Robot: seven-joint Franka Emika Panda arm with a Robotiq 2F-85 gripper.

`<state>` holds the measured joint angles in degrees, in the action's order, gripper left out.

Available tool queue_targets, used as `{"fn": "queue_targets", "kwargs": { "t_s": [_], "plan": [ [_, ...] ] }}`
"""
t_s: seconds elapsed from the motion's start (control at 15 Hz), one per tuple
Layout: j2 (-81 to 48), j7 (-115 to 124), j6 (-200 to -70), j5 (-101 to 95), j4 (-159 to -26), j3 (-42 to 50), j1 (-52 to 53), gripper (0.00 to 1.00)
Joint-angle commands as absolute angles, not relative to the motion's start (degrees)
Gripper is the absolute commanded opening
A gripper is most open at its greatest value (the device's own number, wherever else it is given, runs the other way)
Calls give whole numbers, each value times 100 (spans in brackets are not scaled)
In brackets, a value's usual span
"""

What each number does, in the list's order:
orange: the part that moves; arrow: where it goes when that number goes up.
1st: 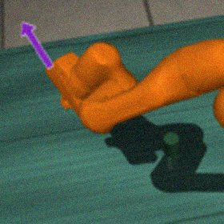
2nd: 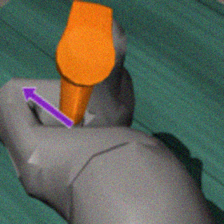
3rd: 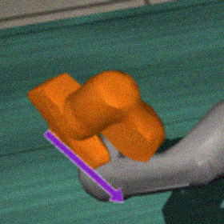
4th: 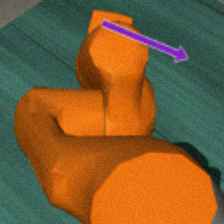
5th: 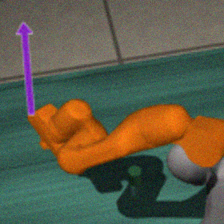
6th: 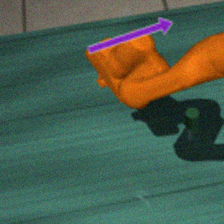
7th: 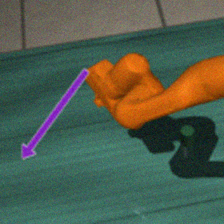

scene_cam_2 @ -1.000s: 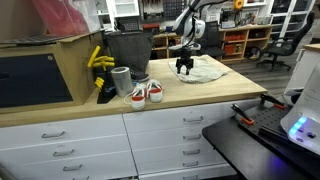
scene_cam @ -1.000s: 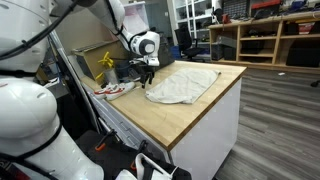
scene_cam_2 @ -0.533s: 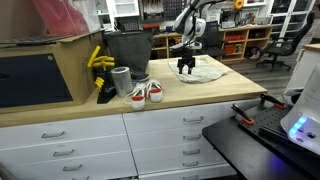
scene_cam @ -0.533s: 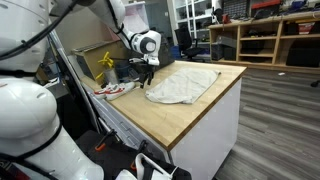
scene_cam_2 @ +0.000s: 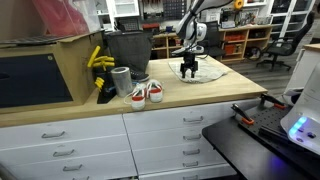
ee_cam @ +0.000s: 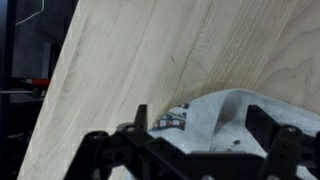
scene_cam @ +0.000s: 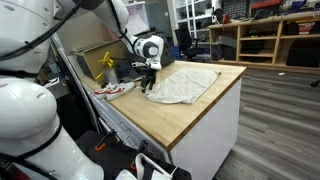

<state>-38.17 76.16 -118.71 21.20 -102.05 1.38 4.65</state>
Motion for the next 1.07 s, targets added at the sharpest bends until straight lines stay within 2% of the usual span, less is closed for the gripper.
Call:
{"fn": "queue_targets", "kwargs": {
  "t_s": [0.0,0.07,0.13,0.2,0.27,0.47,0.53,0.6,0.67,0.8,0.87,0.93,1.0],
  "plan": [
    [-3998,7771,-11750,2050,-10003,167,481,100],
    [-4027,7755,-11742,2049,-9992,164,480,100],
    [-4050,7753,-11730,2059,-9976,161,474,75],
    [-4061,7753,-11710,2064,-9947,159,467,74],
    [-4062,7761,-11698,2067,-9919,161,464,68],
    [-4045,7767,-11682,2069,-9862,165,454,42],
    [-4041,7772,-11682,2070,-9843,166,450,37],
    [-4039,7776,-11676,2069,-9829,168,446,58],
    [-4039,7780,-11673,2068,-9830,170,444,71],
    [-4039,7776,-11649,2055,-9825,173,441,75],
    [-4036,7779,-11637,2051,-9823,176,441,36],
    [-4033,7780,-11627,2048,-9821,177,440,41],
    [-4029,7787,-11617,2039,-9818,182,443,39]
  ]
}}
